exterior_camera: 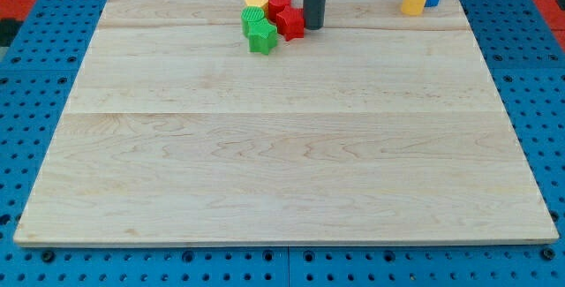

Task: Move your arm to the top left

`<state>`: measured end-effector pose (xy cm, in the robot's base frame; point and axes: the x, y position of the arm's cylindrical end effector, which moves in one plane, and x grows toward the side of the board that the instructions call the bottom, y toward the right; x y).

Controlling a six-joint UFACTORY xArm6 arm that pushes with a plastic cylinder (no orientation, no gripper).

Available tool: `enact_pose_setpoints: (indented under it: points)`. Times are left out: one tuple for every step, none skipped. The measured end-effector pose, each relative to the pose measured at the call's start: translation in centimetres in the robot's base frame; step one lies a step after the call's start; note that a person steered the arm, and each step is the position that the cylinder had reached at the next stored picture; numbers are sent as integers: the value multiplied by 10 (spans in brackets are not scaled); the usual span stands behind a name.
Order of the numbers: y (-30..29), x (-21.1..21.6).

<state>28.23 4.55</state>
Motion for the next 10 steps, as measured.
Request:
enact_pose_setpoints:
  points:
    - [-18, 49]
    - [-103, 83]
    - [-204, 114]
    - [-254, 59]
    - [-247, -7]
    - [-225, -45]
    - [-200, -45]
    - [-200, -45]
    - [-243, -61]
    - [-269, -90]
